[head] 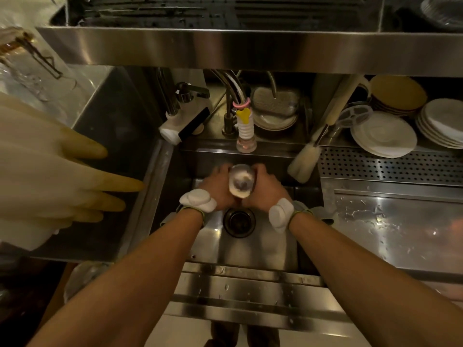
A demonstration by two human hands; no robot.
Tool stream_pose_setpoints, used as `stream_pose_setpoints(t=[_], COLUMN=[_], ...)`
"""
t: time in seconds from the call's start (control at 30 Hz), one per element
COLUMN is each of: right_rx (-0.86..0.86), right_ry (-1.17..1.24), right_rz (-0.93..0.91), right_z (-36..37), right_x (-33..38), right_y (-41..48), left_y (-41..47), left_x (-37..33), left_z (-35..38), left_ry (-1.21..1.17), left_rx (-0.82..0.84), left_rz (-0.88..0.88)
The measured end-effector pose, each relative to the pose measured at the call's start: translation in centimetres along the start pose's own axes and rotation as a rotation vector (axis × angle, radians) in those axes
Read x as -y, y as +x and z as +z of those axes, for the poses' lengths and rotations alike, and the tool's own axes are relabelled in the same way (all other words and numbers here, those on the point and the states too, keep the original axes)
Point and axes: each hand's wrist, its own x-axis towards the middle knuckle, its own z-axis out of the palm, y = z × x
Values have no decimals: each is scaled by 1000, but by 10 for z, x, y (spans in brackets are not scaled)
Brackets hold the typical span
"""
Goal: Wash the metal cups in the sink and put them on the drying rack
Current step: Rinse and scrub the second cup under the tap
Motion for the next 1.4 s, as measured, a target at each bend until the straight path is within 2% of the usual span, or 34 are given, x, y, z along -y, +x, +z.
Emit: stream_pose_setpoints(t=[0.1, 0.13, 0.17, 0.23, 0.27, 0.3, 0.37, 0.43, 0.47, 0.5, 0.53, 0.6, 0.63, 0.67, 0.77, 0.83, 0.97, 1.1, 1.4], right_rx=[-239, -221, -140, 128, 207, 217, 102, -95, -157, -166, -99, 134, 191, 183, -13, -107, 42, 22, -65], right_ry=[144, 132, 80, -96, -147, -153, -52, 86, 132, 123, 56, -123, -170, -179, -4, 55, -86, -31, -128], right_rz=[-98, -93, -74, -18, -9, -14, -5, -9, -16, -26, -25, -23, -26, -31, 4, 3, 40, 36, 17], right_z=[-2, -2, -3, -6, -7, -6, -5, -2, -2, -3, -5, -10, -10, -7, -1, -3, -7, -6, -16], right_x=[8, 8, 7, 5, 3, 2, 4, 7, 8, 9, 8, 7, 6, 4, 8, 12, 15, 19, 48], right_y=[4, 6, 7, 4, 1, -1, -5, -3, 0, 2, 4, 3, 0, -3, -9, -7, -8, -16, -49], left_y=[6, 9, 10, 7, 5, 4, 2, 0, 0, 0, 0, -1, -2, -5, -7, -6, -1, -12, -40], left_x=[-9, -9, -10, -6, -2, 2, 3, -4, -7, -10, -12, -12, -8, -6, -6, -9, 0, 3, -4], left_z=[-2, -1, -1, 0, -1, 0, 0, -1, -2, -4, -4, -7, -7, -8, -10, -11, -14, -18, -38], left_ry=[-28, -11, 26, 171, 207, 204, 85, 10, -2, 5, 42, 197, 253, 257, 79, 20, 111, 86, 90], left_rx=[-264, -247, -149, 238, 365, 370, 146, -128, -204, -208, -120, 217, 310, 316, 12, -96, 94, 41, 12], left_rz=[66, 37, 11, -12, -20, -9, 0, 49, 68, 72, 62, 8, -20, -27, 38, 54, 58, 111, 152])
